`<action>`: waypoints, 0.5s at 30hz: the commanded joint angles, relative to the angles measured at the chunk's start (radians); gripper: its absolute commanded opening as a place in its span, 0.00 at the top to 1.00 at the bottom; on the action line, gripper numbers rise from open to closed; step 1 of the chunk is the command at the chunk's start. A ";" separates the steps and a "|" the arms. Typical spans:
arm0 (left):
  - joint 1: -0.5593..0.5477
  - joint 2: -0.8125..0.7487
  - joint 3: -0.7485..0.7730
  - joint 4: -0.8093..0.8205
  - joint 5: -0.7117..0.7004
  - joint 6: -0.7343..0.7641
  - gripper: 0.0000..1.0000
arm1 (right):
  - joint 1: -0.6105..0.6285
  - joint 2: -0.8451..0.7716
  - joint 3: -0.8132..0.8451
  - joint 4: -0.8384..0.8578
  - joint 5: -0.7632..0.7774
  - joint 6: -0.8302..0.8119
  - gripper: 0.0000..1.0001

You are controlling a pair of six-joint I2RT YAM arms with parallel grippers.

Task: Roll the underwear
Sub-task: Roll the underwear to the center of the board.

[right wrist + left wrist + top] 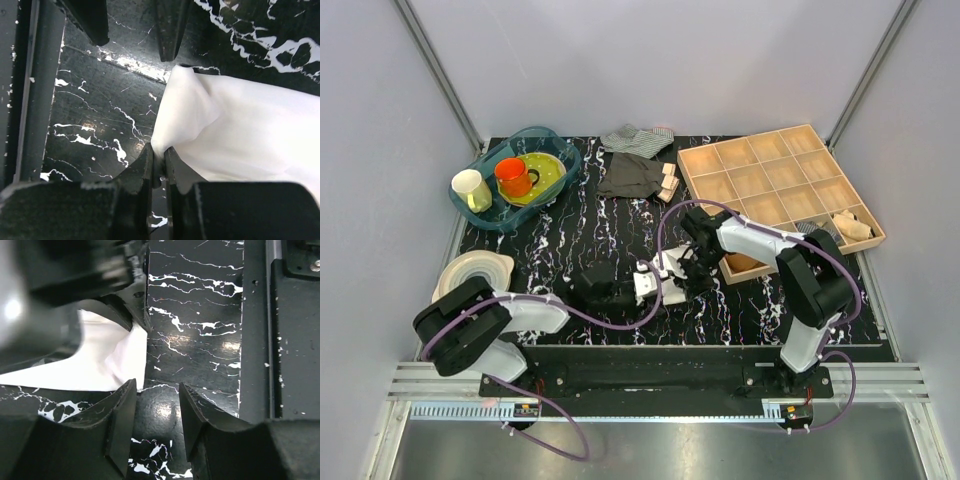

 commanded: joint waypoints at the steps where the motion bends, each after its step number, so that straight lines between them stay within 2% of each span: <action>1: -0.059 -0.007 0.043 -0.006 -0.143 0.152 0.57 | -0.015 0.032 0.043 -0.089 -0.048 0.045 0.93; 15: -0.112 0.176 0.238 -0.158 -0.229 0.248 0.55 | -0.072 0.122 0.101 -0.138 -0.095 0.087 0.93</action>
